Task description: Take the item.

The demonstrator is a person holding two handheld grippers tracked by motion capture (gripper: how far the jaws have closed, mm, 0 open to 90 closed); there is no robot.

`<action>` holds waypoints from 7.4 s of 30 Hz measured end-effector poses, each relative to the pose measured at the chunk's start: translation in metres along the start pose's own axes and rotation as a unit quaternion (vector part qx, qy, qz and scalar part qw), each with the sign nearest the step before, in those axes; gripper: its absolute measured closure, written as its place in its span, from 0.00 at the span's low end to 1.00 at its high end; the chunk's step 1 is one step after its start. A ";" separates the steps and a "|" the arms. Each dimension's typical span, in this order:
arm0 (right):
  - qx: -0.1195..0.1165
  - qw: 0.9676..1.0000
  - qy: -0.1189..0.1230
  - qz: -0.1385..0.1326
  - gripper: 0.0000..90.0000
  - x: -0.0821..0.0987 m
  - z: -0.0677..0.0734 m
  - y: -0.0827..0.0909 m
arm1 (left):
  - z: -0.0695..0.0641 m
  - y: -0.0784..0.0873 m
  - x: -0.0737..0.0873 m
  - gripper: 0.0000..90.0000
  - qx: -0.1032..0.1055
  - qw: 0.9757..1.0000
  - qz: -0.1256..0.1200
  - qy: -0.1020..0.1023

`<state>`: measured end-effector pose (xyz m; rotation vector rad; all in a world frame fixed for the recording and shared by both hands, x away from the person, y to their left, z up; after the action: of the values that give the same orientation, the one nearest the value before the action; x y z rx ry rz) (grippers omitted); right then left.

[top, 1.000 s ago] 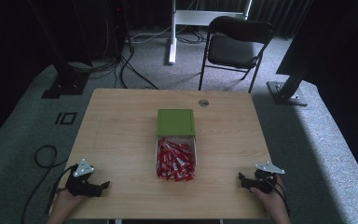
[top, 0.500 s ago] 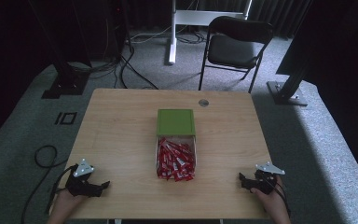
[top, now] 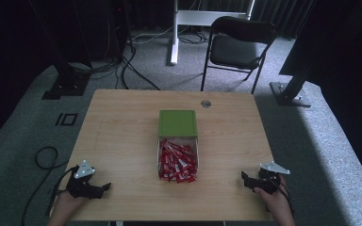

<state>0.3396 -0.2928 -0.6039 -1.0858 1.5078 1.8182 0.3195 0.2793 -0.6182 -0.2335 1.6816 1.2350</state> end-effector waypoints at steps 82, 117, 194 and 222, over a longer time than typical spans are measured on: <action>-0.155 0.982 0.059 -0.093 0.17 -0.116 0.127 0.017 | 0.000 0.000 0.000 0.01 0.000 1.000 0.000 0.000; -0.251 0.958 0.114 -0.077 0.29 -0.117 0.227 0.000 | 0.000 0.000 0.000 0.01 0.000 1.000 0.000 0.000; -0.228 0.967 0.107 -0.037 0.92 -0.105 0.253 0.010 | 0.000 0.000 0.000 0.01 0.000 1.000 0.000 0.000; -0.182 0.976 0.065 -0.102 0.92 -0.138 0.220 0.017 | 0.000 0.000 0.000 0.01 0.000 1.000 0.000 0.001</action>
<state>0.3454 -0.0717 -0.4675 -1.4980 1.1039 1.9528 0.3195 0.2793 -0.6182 -0.2346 1.6826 1.2346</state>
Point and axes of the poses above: each handheld gripper's, and its own axes: y roughly backward along the jaws, x roughly out of its underside, z roughly to its left, the point moved 9 cm from there along -y, roughly forward along the jaws, and after that the axes turned 9 degrees about -z, right-handed, at the moved point
